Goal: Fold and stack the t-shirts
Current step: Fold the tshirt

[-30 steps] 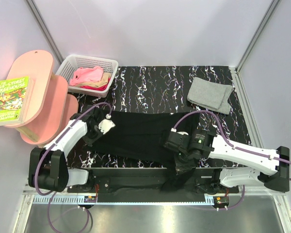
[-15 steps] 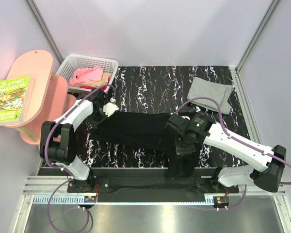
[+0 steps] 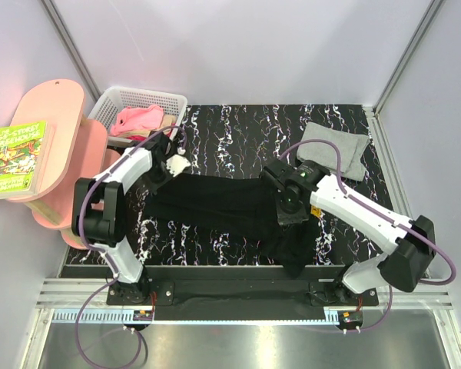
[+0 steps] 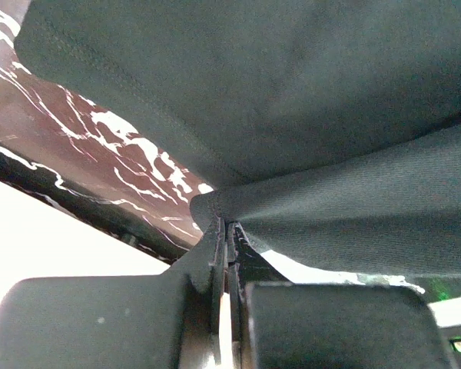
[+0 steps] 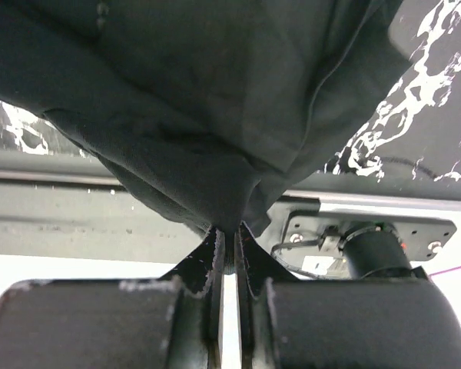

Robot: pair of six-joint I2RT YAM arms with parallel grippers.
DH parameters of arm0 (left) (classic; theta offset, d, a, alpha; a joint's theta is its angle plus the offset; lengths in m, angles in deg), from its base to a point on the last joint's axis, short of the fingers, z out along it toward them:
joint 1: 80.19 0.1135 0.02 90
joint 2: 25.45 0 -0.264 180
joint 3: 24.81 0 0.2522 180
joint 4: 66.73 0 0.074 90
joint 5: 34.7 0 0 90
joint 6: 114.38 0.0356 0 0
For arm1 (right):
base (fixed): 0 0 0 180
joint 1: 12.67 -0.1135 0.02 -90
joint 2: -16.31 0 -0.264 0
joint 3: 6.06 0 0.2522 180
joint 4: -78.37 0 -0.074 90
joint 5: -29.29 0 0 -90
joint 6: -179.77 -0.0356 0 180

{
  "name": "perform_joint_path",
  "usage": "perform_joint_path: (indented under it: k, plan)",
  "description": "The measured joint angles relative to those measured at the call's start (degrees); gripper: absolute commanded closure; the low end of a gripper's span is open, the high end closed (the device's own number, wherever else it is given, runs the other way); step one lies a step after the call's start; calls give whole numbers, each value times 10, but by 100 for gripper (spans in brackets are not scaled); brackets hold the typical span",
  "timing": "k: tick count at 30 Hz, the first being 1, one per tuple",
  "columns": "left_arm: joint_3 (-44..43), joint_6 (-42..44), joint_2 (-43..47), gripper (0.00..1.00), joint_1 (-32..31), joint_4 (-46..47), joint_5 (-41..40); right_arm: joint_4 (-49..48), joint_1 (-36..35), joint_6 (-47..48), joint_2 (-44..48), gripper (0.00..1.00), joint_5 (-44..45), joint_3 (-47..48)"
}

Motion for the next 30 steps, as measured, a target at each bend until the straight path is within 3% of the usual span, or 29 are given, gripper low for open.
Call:
perform_joint_path:
  k: [6, 7, 8, 10, 11, 15, 19, 24, 30]
  plan:
    - [-43, 4, -48, 95, 0, 0, -5, -23, 43, 29, -26, 95, 1, 9]
    - [-52, 5, -59, 90, 0, 0, -7, -27, 49, 34, -33, 95, 1, 11]
    - [-58, 7, -69, 75, 0, 1, -9, -31, 56, 39, -41, 95, 1, 14]
    - [-69, 13, -86, 57, 0, 2, -15, -45, 67, 49, -62, 95, 0, 17]
    - [-74, 10, -96, 37, 0, 4, -24, -53, 72, 54, -74, 96, 0, 17]
    - [-76, 18, -106, 17, 1, 15, -52, -81, 91, 72, -124, 98, -6, 17]
    - [-76, 19, -83, 12, 5, 18, -65, -109, 116, 89, -168, 98, -12, 17]
    - [-88, 16, 18, 10, -3, 1, -54, -129, 141, 109, -197, 98, -25, 18]
    - [-61, 11, 132, 15, -104, -10, -11, -146, 175, 129, -245, 99, -45, 27]
